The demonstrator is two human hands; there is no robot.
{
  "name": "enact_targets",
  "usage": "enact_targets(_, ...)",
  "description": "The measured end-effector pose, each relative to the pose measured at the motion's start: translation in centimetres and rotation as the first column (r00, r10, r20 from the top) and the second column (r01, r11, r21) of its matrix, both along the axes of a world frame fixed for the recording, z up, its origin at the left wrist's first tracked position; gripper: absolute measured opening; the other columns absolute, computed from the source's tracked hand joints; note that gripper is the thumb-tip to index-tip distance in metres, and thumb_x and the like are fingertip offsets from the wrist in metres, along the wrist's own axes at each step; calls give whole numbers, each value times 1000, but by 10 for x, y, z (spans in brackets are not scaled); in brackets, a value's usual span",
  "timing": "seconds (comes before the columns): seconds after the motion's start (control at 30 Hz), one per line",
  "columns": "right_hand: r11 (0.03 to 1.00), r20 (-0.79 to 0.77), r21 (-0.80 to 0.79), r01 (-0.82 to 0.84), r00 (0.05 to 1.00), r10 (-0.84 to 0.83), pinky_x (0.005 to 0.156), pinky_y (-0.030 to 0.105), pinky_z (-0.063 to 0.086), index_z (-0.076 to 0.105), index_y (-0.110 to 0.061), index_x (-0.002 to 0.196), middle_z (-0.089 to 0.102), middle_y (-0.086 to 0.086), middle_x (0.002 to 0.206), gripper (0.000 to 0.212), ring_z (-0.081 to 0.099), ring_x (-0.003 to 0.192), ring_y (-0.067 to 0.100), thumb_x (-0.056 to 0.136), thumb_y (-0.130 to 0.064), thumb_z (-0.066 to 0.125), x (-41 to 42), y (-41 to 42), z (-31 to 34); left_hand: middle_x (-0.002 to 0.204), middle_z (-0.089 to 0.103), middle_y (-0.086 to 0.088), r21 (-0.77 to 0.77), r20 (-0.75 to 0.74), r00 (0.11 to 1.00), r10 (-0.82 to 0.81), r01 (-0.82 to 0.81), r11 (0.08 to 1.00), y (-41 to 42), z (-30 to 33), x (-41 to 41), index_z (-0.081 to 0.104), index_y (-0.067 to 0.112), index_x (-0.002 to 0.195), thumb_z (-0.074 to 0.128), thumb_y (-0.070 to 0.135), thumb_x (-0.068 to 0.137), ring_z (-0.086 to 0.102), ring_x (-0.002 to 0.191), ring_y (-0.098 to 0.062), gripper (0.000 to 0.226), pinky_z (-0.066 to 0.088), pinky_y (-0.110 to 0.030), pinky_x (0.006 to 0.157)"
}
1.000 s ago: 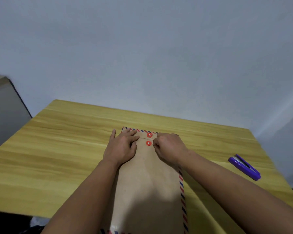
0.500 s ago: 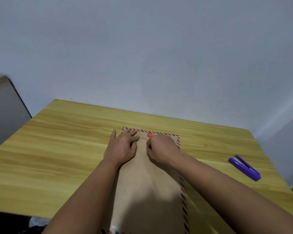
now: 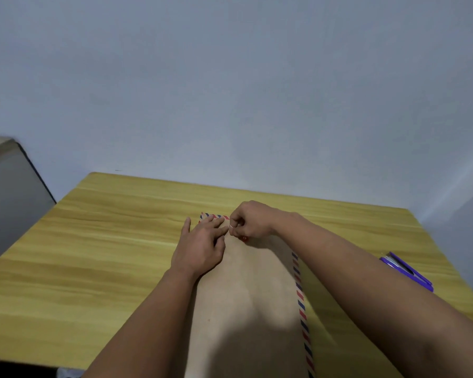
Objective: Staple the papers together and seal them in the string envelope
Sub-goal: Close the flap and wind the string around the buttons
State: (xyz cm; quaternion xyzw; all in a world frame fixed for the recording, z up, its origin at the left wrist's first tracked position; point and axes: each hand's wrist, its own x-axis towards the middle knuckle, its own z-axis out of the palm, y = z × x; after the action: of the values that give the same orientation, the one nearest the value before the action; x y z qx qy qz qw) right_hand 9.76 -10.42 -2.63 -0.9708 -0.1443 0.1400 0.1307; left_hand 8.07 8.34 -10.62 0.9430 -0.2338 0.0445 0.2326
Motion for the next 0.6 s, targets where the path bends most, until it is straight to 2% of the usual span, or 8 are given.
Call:
enact_targets(0.07, 998, 39, -63, -12, 999, 14, 98, 43, 48, 76, -21, 90, 76, -17, 87, 12, 67, 95, 14, 89, -25, 64, 7, -2, 3, 156, 42, 18, 4, 3, 1000, 1, -1, 1000, 0, -1, 1, 62, 37, 135, 42, 28, 97, 24, 151, -6, 43, 3, -52, 126)
enact_targets(0.13, 990, 78, -129, -55, 995, 66, 92, 39, 39, 77, -25, 90, 72, -23, 80, 14, 61, 88, 8, 91, -25, 64, 11, -4, 5, 156, 43, 17, 5, 7, 1000, 4, -4, 1000, -1, -3, 2, 63, 36, 133, 43, 28, 97, 25, 151, -6, 42, 4, -53, 125)
enact_targets(0.2, 968, 142, -219, -124, 977, 158, 88, 39, 31, 79, -29, 92, 70, -25, 81, 14, 56, 88, 6, 94, -27, 65, 14, -8, 5, 156, 44, 17, -3, 7, 1000, 7, -7, 1000, -1, -4, 3, 64, 35, 132, 44, 28, 97, 25, 151, -6, 41, 5, -53, 125)
enact_targets(0.33, 929, 263, -303, -210, 919, 293, 91, 38, 28, 80, -34, 98, 72, -21, 85, 12, 46, 97, 7, 96, -34, 68, 15, -15, 0, 155, 45, 17, -16, 16, 1000, 5, -4, 1000, 0, -4, 3, 65, 35, 131, 44, 29, 97, 26, 151, -6, 40, 5, -54, 125)
enact_targets(0.43, 897, 327, -371, -239, 871, 367, 81, 35, 21, 79, -33, 97, 76, -16, 90, 16, 48, 96, 12, 95, -28, 65, 19, -17, -5, 155, 45, 16, -23, 21, 1000, 3, -3, 1000, 0, -4, 1, 66, 34, 130, 45, 28, 97, 27, 151, -6, 39, 4, -53, 125)
enact_targets(0.5, 884, 366, -409, -228, 846, 387, 77, 34, 16, 78, -32, 90, 74, -15, 84, 17, 50, 94, 15, 91, -21, 65, 22, -18, -10, 155, 45, 16, -26, 24, 1000, 2, -2, 1000, 0, -3, 1, 66, 34, 129, 46, 27, 97, 27, 151, -6, 38, 5, -54, 125)
enact_targets(0.6, 892, 401, -420, -167, 848, 347, 76, 35, 21, 74, -29, 82, 67, -12, 76, 18, 48, 87, 17, 89, -17, 62, 23, -19, -15, 155, 45, 16, -21, 23, 1000, 4, -4, 1000, 0, -2, 1, 65, 34, 130, 46, 27, 97, 27, 150, -6, 38, 5, -53, 125)
